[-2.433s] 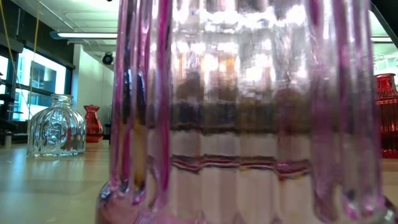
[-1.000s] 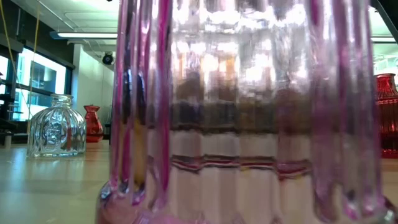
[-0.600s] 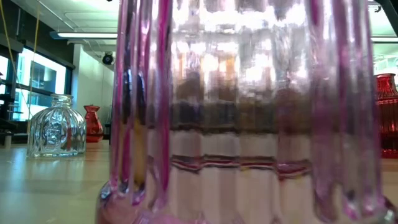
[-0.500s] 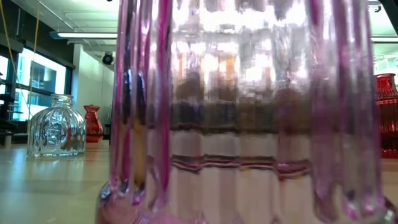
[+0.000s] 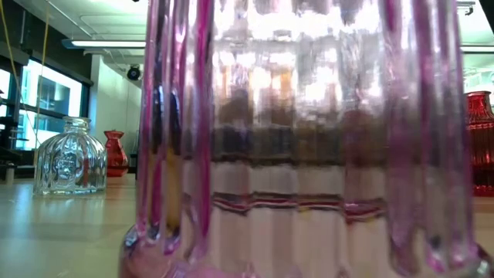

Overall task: Sort vases onto shelf
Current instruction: Put the top yellow vase on the shelf aligned with the other yellow vase

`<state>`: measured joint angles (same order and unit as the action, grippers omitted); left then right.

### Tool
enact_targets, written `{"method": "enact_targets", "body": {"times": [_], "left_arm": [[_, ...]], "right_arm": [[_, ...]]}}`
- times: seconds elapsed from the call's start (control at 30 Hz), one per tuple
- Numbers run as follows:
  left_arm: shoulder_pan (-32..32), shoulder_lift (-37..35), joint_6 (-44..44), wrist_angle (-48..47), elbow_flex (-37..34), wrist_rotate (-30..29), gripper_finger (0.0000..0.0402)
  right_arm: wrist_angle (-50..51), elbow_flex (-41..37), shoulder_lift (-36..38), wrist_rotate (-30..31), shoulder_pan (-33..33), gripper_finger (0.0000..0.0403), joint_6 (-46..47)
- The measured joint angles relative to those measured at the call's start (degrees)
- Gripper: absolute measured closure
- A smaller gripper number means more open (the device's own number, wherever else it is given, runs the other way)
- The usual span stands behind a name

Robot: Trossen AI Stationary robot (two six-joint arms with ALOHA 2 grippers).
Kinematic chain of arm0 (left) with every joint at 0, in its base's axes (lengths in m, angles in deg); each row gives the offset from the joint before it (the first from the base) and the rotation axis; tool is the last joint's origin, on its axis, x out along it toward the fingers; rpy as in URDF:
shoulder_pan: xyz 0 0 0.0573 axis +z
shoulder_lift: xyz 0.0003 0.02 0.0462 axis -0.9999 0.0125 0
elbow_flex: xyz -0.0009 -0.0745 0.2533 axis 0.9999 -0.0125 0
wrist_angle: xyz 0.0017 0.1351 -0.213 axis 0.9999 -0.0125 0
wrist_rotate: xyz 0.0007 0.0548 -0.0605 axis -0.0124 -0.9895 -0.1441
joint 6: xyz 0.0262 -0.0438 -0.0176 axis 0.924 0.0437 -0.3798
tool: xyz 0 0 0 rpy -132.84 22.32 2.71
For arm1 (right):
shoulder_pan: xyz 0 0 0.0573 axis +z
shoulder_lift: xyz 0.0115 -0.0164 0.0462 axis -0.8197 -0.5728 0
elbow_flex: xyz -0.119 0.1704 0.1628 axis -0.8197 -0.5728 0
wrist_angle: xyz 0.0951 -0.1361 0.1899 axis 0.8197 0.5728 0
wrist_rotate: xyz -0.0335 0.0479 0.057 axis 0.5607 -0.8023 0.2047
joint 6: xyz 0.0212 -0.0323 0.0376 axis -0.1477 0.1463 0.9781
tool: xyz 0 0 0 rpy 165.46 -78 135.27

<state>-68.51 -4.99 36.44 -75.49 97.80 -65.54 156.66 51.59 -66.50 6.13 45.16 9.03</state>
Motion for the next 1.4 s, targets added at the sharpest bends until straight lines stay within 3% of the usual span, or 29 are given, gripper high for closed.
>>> {"method": "enact_targets", "body": {"times": [0.07, 0.33, 0.53, 0.73, 0.93, 1.1, 1.4], "left_arm": [[0.0, 0.0, 0.0, 0.0, 0.0, 0.0, 0.0316], [0.0, 0.0, 0.0, 0.0, 0.0, 0.0, 0.0316], [0.0, 0.0, 0.0, 0.0, 0.0, 0.0, 0.0316], [0.0, 0.0, 0.0, 0.0, 0.0, 0.0, 0.0316], [0.0, 0.0, 0.0, 0.0, 0.0, 0.0, 0.0316], [0.0, 0.0, 0.0, 0.0, 0.0, 0.0, 0.0316], [0.0, 0.0, 0.0, 0.0, 0.0, 0.0, 0.0316]], "right_arm": [[0.0, 0.0, 0.1, 2.2, 0.9, 0.032, 3.4], [0.1, 0.0, 0.7, 1.7, 1.2, 0.032, 13.6], [0.1, 0.0, 1.2, 2.6, 1.9, 0.032, 16.1], [-0.2, -0.5, 5.0, 6.9, -1.7, 0.032, 15.9], [0.0, -16.8, 15.2, 5.3, -9.5, 0.032, 14.5], [-8.0, -30.5, 23.8, 3.6, -15.8, 0.032, 10.4], [-17.5, -45.1, 27.1, -7.7, -30.0, 0.032, 7.0]]}}
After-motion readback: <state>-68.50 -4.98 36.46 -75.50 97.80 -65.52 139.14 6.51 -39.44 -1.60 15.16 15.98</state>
